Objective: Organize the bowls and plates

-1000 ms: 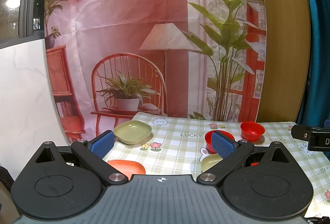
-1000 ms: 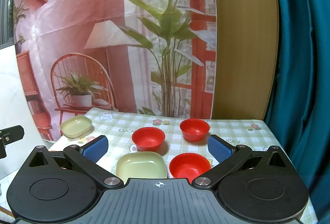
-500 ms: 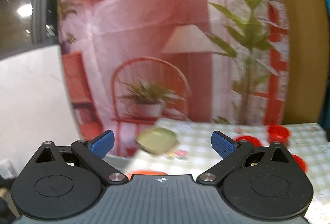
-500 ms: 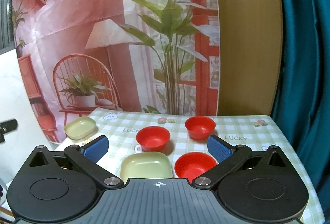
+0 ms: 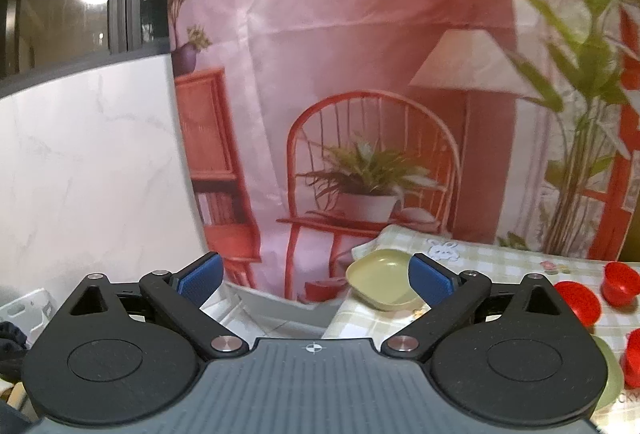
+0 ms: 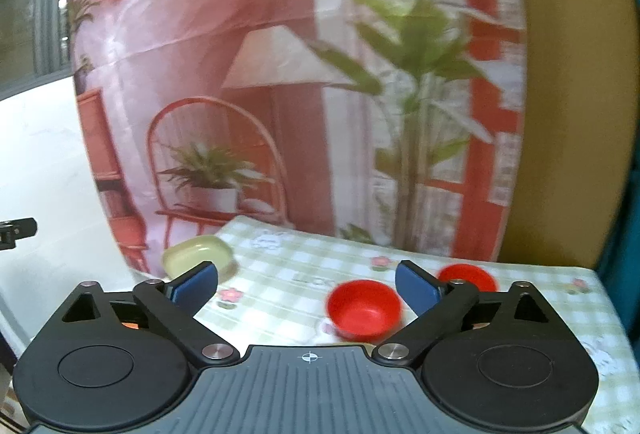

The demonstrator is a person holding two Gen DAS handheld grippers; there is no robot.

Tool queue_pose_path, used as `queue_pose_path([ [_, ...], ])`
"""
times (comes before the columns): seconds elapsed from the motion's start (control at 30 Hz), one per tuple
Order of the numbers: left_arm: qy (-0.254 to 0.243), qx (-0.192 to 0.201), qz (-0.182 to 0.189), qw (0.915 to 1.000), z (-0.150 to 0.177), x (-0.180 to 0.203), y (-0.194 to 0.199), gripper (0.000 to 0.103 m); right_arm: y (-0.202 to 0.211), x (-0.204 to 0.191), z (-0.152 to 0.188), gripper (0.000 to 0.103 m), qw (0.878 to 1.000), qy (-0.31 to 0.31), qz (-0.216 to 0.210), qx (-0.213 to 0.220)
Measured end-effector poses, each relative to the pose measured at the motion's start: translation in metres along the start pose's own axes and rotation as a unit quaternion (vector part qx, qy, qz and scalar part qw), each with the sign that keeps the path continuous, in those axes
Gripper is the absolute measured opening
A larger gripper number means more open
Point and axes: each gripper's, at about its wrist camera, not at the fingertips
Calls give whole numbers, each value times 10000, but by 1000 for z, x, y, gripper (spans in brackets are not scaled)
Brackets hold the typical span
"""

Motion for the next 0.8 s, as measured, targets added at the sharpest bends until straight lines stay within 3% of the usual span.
queue_pose_path([
  [0.2, 84, -332, 80, 9994, 2, -19, -42, 88, -61, -29, -8, 84, 9983, 230, -419, -329],
  [0.3, 116, -568, 149, 9982, 12, -23, -62, 82, -95, -45, -5, 74, 9961, 416, -562, -530],
  [0.5, 106, -1060, 322, 9938, 45, -29, -108, 74, -158, -83, 9, 53, 9882, 875, -919, -859],
  [0.63, 429, -1327, 603, 9884, 68, -41, -132, 74, -191, -105, 19, 39, 9815, 1147, -1054, -1114],
  [0.73, 441, -1441, 569, 9869, 81, -43, -143, 71, -210, -118, 26, 35, 9758, 1258, -1227, -1300],
  [0.8, 463, -1625, 580, 9839, 90, -45, -151, 64, -223, -125, 31, 33, 9719, 1337, -1292, -1443],
])
Point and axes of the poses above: each gripper's, at about its wrist camera, not at the fingertips, and y roughly against the way its jaws point, x to its right, z to its underside, and after that the axes turned 11 degrees about -x, right-handed
